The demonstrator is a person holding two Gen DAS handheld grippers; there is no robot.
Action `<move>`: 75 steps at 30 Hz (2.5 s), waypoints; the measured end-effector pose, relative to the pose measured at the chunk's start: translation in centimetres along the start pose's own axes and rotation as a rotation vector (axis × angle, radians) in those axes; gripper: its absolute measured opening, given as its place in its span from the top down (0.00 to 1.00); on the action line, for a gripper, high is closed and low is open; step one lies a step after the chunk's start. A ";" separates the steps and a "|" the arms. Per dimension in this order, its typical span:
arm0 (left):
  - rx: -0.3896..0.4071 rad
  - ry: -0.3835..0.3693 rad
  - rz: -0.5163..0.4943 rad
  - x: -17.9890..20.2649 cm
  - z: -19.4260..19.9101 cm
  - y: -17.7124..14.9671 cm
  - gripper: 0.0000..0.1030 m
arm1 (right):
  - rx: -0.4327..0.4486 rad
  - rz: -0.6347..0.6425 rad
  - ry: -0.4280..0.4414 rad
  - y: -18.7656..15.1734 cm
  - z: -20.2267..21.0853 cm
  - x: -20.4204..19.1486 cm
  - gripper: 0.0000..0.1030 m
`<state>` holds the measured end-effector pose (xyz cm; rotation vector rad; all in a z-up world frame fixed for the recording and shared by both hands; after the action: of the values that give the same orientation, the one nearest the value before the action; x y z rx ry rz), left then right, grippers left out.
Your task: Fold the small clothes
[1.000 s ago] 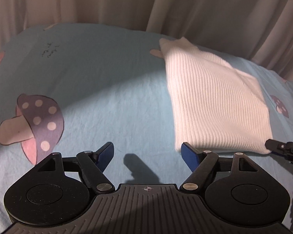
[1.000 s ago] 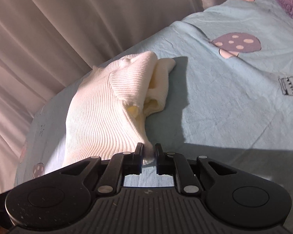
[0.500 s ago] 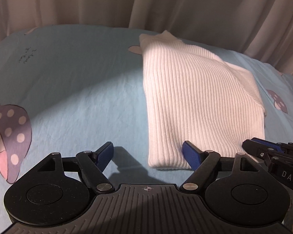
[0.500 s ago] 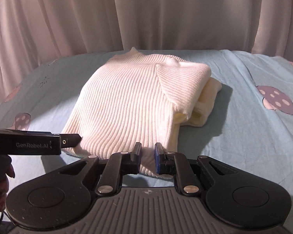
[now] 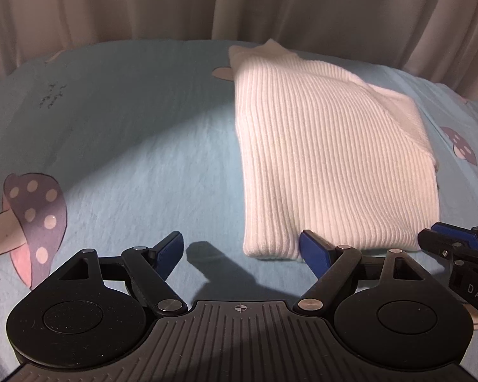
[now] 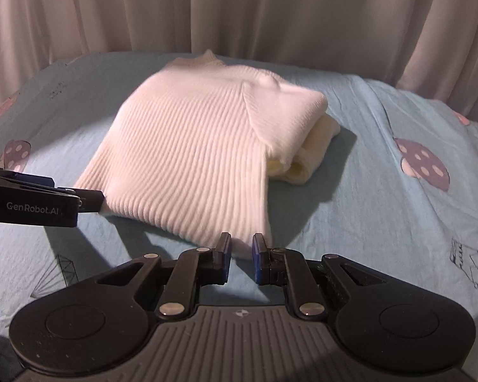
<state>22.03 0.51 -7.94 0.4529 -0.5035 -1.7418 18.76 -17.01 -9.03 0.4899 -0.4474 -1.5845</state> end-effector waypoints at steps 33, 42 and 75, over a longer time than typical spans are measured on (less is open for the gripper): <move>-0.115 0.135 -0.088 1.4 3.7 0.5 0.07 | -0.131 -0.183 -0.027 2.6 3.9 0.0 0.18; -0.138 0.116 -0.068 1.2 3.4 0.5 0.07 | -0.140 -0.187 -0.054 2.6 3.8 -0.1 0.18; -0.142 0.104 -0.086 1.5 3.5 0.7 0.07 | -0.128 -0.195 -0.074 2.6 4.4 0.2 0.18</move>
<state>20.33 -0.74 -4.69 0.4667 -0.2875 -1.8126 18.40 -17.46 -3.98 0.3865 -0.3591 -1.8116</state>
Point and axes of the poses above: each gripper's, at about its wrist camera, not at the fingertips, and z roughly against the way its jaws point, x to its right, y to its top, the point moved 6 cm from there along -z, roughly the way its jaws point, and after that the axes turned 7 degrees about -z, right-handed, at the moved point
